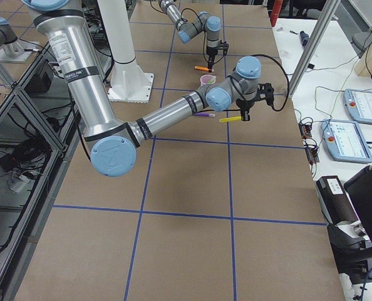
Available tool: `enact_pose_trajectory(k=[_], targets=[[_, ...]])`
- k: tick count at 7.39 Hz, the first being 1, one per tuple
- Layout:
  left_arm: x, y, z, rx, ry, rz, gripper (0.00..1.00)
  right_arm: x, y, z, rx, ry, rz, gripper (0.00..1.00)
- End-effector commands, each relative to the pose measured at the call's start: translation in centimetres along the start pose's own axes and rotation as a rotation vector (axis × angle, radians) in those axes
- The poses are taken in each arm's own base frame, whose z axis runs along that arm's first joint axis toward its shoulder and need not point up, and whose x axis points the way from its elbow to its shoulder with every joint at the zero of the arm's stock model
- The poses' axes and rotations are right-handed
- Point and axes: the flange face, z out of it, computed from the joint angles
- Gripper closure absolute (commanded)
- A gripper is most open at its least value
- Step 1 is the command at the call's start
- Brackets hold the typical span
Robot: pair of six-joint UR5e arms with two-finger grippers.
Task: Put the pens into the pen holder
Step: 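Grasp the orange marker with the left gripper while the right brings yellow marker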
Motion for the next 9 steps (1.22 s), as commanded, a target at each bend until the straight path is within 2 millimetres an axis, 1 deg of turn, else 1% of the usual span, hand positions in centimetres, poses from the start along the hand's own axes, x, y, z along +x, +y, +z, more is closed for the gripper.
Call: enact_pose_trajectory(k=[1, 2, 3, 4, 5, 6, 9], targets=[[-1.2, -0.2, 0.3, -0.011, -0.006, 0.003, 0.24, -1.3, 0.1, 0.6, -0.007, -0.007, -0.011, 1.0], [-1.2, -0.2, 0.5, -0.025, 0.001, 0.001, 0.25, -2.1, -0.1, 0.8, -0.011, -0.012, -0.022, 1.0], [-1.3, -0.2, 0.8, -0.029, -0.002, -0.001, 0.3, -2.3, 0.0, 1.1, -0.016, -0.013, -0.025, 1.0], [-1.4, -0.1, 1.2, -0.036, -0.007, -0.002, 0.34, -2.9, -0.2, 1.1, -0.013, -0.016, -0.019, 1.0], [-1.5, -0.1, 1.7, -0.042, -0.013, -0.004, 0.36, -3.4, -0.3, 1.0, -0.012, -0.021, -0.014, 1.0], [-1.6, -0.1, 1.8, -0.043, -0.014, -0.005, 0.4, -3.8, -0.4, 0.9, -0.01, -0.024, -0.019, 1.0], [-1.6, 0.0, 2.0, -0.046, -0.016, -0.005, 0.52, -3.8, -0.4, 0.9, -0.01, -0.024, -0.015, 1.0]])
